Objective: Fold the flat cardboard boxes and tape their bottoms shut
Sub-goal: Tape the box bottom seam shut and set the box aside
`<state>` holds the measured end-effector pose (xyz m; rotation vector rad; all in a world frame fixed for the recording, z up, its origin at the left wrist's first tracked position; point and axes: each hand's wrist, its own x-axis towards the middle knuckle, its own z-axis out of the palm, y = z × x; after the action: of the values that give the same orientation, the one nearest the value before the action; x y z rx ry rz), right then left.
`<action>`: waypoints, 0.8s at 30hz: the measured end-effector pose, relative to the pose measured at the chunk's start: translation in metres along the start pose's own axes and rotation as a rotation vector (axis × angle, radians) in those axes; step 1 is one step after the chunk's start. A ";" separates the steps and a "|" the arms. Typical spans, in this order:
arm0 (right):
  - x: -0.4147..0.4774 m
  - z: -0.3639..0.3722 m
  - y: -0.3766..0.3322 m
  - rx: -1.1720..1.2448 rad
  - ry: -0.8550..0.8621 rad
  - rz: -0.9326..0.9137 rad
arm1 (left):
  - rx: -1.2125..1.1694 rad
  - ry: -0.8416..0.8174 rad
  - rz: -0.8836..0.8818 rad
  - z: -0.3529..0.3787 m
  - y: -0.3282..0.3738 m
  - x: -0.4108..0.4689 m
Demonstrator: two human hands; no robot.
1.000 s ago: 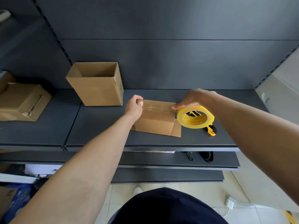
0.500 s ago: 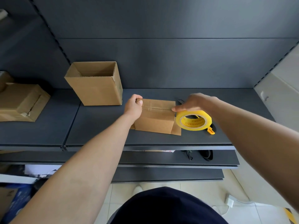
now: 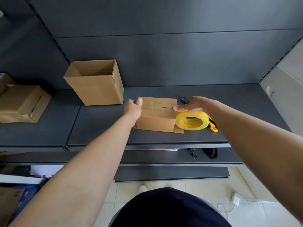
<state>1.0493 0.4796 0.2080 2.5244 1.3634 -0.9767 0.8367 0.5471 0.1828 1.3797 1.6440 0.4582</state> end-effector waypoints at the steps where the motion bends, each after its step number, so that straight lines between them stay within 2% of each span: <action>1: 0.001 -0.001 0.000 -0.005 -0.003 0.001 | 0.025 0.029 -0.017 0.002 -0.001 -0.001; 4: 0.003 0.000 0.000 -0.029 -0.009 0.000 | 0.080 0.087 -0.015 0.008 -0.001 -0.005; 7: 0.002 0.000 -0.001 -0.030 -0.022 0.003 | 0.109 0.031 -0.017 0.012 -0.002 -0.012; 12: 0.001 0.001 0.000 -0.024 0.020 -0.013 | 0.063 0.029 -0.112 0.013 0.006 -0.011; 18: 0.004 0.005 0.004 0.009 0.016 -0.061 | 0.063 0.048 -0.058 0.014 -0.003 -0.003; 21: 0.004 -0.002 0.016 0.053 -0.075 -0.098 | 0.072 0.058 -0.053 0.014 -0.005 0.005; 24: 0.000 -0.011 0.032 0.284 -0.235 -0.098 | 0.095 0.084 -0.041 0.015 -0.005 0.011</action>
<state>1.0800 0.4646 0.2098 2.4441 1.3730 -1.5311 0.8469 0.5515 0.1669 1.4103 1.7785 0.4241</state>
